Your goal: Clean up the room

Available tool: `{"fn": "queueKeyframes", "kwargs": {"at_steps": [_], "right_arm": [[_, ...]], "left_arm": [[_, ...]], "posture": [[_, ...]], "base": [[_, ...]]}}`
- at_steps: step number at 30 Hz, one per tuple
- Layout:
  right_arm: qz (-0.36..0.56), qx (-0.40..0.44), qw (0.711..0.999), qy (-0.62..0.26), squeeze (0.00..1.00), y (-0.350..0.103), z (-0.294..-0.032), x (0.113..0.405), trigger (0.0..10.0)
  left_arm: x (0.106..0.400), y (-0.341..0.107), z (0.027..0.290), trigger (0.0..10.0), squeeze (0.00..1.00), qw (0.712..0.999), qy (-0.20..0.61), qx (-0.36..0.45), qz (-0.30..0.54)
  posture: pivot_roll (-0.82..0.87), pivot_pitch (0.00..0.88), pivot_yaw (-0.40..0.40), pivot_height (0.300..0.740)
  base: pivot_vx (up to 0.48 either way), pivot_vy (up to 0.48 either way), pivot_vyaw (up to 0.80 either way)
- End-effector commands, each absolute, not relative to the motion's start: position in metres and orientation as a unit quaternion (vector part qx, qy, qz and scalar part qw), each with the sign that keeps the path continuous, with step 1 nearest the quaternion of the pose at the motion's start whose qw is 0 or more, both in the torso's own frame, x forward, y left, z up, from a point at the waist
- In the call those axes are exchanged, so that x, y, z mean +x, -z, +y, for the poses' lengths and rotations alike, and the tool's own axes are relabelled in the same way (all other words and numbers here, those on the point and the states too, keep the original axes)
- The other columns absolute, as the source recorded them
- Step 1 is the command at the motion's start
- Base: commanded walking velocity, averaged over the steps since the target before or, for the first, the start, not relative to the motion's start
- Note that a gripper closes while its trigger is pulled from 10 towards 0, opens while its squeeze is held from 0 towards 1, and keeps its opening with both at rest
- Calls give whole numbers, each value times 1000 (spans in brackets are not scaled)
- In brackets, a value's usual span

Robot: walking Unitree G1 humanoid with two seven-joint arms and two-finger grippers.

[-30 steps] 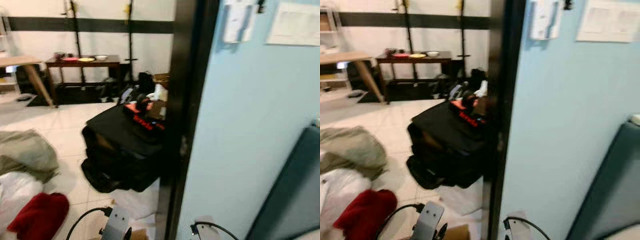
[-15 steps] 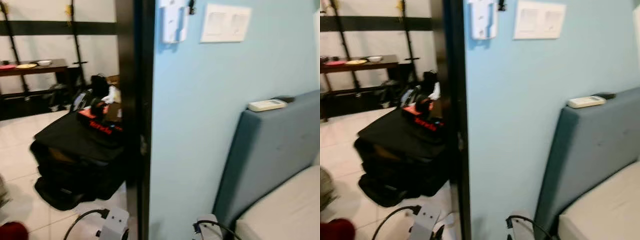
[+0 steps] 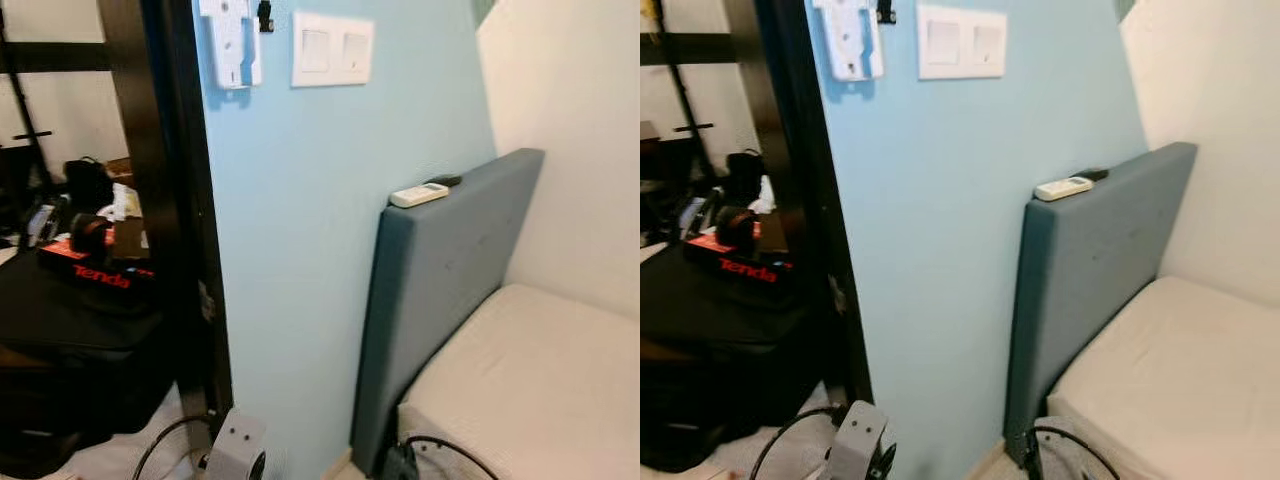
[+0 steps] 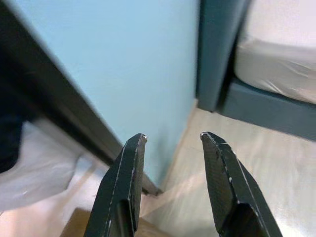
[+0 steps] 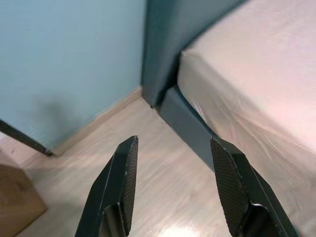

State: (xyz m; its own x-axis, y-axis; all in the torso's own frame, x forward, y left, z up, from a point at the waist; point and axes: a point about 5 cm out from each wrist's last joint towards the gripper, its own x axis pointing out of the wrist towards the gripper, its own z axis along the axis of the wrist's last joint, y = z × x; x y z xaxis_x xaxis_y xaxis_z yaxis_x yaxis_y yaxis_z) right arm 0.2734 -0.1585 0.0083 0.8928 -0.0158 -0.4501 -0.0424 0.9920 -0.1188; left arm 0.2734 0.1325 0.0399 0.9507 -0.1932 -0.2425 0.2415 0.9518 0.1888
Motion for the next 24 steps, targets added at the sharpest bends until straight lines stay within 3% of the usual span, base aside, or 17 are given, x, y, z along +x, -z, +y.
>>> {"fn": "queueKeyframes", "kwargs": {"at_steps": [1,8,24], "right_arm": [[243,-63,968,-8,0,-4,-156,269,10000],[244,-86,966,-10,0,-4,-158,271,10000],[251,-27,968,9,0,-7,-161,274,10000]], "left_arm": [[272,-37,134,10000,0,981,110,106,119],[273,-37,133,10000,0,981,111,107,119],[275,-40,132,10000,0,982,111,102,114]], "posture": [[-9,95,-8,740],[-9,97,-9,740],[-14,86,-14,740]], "base": [[0,0,-800],[0,0,-800],[0,0,-800]]}}
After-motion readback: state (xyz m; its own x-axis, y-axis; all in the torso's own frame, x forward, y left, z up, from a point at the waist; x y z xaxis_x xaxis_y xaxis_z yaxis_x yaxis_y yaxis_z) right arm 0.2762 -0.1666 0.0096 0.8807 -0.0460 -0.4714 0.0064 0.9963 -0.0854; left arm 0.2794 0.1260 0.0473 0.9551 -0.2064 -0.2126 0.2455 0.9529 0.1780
